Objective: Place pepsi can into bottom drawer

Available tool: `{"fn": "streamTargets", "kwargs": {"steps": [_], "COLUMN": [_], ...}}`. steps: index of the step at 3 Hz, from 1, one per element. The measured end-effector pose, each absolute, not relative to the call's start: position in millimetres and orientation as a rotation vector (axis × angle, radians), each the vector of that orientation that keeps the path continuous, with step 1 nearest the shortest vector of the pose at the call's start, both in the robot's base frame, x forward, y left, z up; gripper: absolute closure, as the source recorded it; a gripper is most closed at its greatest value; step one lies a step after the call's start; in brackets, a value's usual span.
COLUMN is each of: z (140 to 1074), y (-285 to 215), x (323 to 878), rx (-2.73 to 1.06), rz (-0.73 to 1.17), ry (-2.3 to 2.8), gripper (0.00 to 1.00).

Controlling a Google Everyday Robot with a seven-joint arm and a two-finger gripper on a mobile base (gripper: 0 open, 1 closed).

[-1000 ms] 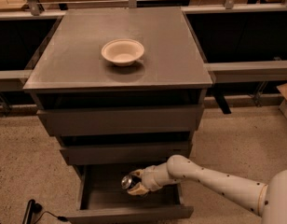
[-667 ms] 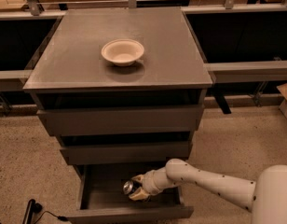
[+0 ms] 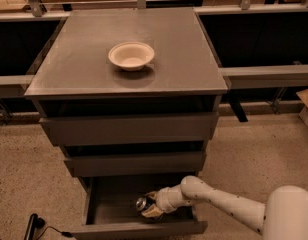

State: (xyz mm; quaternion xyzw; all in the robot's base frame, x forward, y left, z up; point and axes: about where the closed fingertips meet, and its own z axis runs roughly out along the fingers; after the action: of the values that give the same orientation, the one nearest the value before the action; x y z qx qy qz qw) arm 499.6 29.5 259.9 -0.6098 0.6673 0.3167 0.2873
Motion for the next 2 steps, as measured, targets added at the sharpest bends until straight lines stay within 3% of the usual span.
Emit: {"fn": "streamTargets", "kwargs": {"steps": [2], "z": [225], "y": [16], "x": [496], "rx": [-1.603], "rz": [0.851], "ry": [1.822], "gripper": [0.97]}}
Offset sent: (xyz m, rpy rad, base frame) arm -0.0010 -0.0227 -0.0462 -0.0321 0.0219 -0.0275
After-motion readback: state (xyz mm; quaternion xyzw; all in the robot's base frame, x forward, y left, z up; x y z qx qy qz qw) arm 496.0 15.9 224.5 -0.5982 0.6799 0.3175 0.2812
